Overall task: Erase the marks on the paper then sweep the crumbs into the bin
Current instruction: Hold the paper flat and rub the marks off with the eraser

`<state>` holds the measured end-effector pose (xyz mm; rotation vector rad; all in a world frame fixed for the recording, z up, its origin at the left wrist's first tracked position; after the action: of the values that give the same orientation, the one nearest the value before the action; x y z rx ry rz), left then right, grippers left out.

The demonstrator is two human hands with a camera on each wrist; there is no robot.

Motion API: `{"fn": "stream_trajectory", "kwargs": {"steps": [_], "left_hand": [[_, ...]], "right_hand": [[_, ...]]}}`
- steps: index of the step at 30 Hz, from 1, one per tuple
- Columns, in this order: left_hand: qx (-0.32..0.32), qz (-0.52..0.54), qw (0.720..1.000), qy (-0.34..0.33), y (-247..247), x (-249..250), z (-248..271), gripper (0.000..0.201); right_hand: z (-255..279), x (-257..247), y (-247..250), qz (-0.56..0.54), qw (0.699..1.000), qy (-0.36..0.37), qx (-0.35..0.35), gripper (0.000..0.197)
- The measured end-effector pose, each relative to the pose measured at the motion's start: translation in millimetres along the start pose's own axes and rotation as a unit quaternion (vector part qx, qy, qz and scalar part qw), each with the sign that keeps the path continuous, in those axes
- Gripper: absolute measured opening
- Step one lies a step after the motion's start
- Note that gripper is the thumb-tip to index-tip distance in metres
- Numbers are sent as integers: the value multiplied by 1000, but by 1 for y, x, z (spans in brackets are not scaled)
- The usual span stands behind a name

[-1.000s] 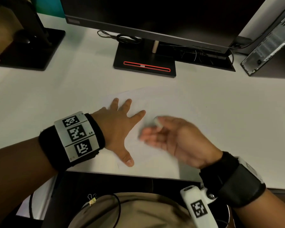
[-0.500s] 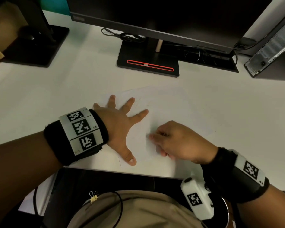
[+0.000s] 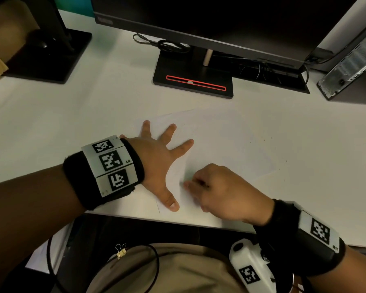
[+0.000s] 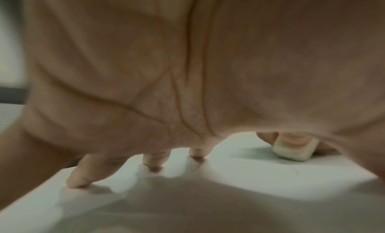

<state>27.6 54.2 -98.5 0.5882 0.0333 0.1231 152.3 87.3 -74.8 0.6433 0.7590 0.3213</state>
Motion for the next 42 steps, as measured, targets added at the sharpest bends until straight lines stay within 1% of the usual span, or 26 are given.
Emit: {"fn": "stream_trajectory", "kwargs": {"steps": [1, 3, 4, 5, 7, 9, 11, 13, 15, 17, 18, 20, 21, 22, 24, 26, 28, 30, 32, 34, 35, 37, 38, 39, 42], "left_hand": [[1, 0, 1000, 0, 0, 0, 0, 146], [2, 4, 1000, 0, 0, 0, 0, 145], [3, 6, 1000, -1, 0, 0, 1, 145], [4, 7, 1000, -1, 0, 0, 1, 145], [7, 1, 1000, 0, 1, 1, 1, 145], [10, -4, 1000, -1, 3, 2, 0, 145], [9, -2, 1000, 1, 3, 2, 1, 145], [9, -1, 1000, 4, 3, 2, 0, 145], [11, -6, 1000, 5, 4, 2, 0, 145], [13, -10, 1000, 3, 4, 4, -1, 146], [14, -10, 1000, 2, 4, 4, -1, 146], [11, -7, 1000, 3, 5, 4, 0, 145], [9, -5, 1000, 4, 5, 4, 0, 145], [9, -4, 1000, 5, 5, 4, 0, 145], [11, -5, 1000, 3, 5, 4, 0, 146], [14, -8, 1000, 1, 5, 5, -1, 146], [13, -8, 1000, 3, 4, 4, 0, 146], [12, -6, 1000, 4, 5, 4, 0, 146], [12, -6, 1000, 4, 4, 4, -1, 146], [16, -10, 1000, 1, 5, 5, -1, 146], [18, -12, 1000, 2, 5, 5, -1, 146], [19, -10, 1000, 5, 4, 4, -1, 145], [19, -7, 1000, 5, 4, 4, -1, 145], [20, -6, 1000, 4, 4, 4, -1, 145], [23, -8, 1000, -1, 4, 3, -2, 146]], "right_hand": [[-1, 3, 3, -1, 1000, -6, 3, 53], [-4, 12, 20, -15, 999, -25, 39, 52], [-4, 13, 24, -16, 998, -24, 50, 52], [-4, 9, 22, -10, 999, -15, 49, 51], [-4, -2, 6, 14, 1000, 8, 15, 50], [-4, -4, 0, 16, 1000, 6, -10, 51], [-7, 6, 16, -5, 1000, -15, 18, 51], [-7, 6, 23, -4, 999, -18, 41, 49], [-5, -5, 8, 18, 1000, 5, 16, 49], [-4, -9, -3, 28, 999, 11, -13, 51], [-6, -5, 1, 21, 1000, 3, -10, 51], [-9, 7, 23, -6, 999, -22, 30, 50], [-9, 7, 27, -8, 999, -22, 43, 49], [-8, 4, 23, -2, 999, -12, 42, 48], [-7, -9, 4, 30, 999, 14, 7, 49], [-7, -10, -3, 31, 999, 13, -18, 50], [-12, 0, 13, 8, 1000, -11, 9, 49], [-13, 0, 21, 1, 999, -7, 34, 48], [-11, -12, 3, 19, 1000, 19, 4, 49], [-9, -17, -9, 28, 999, 26, -26, 50], [-11, -13, -4, 27, 999, 16, -20, 50], [-15, -2, 18, 11, 1000, -7, 24, 49], [-15, -1, 23, 9, 999, -4, 39, 49], [-14, -4, 20, 14, 999, 6, 39, 48], [-9, -19, -7, 39, 998, 35, -20, 48]]}}
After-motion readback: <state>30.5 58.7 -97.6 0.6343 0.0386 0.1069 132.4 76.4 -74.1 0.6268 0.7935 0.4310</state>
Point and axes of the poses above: each hand's wrist, its own z-axis away from the middle knuckle, its own y-axis out of the back of the hand, x = y × z, the point moved 9 cm from there along -z, towards the middle knuckle, and after that the axes turned 9 degrees about -x, right-handed, at the moved point
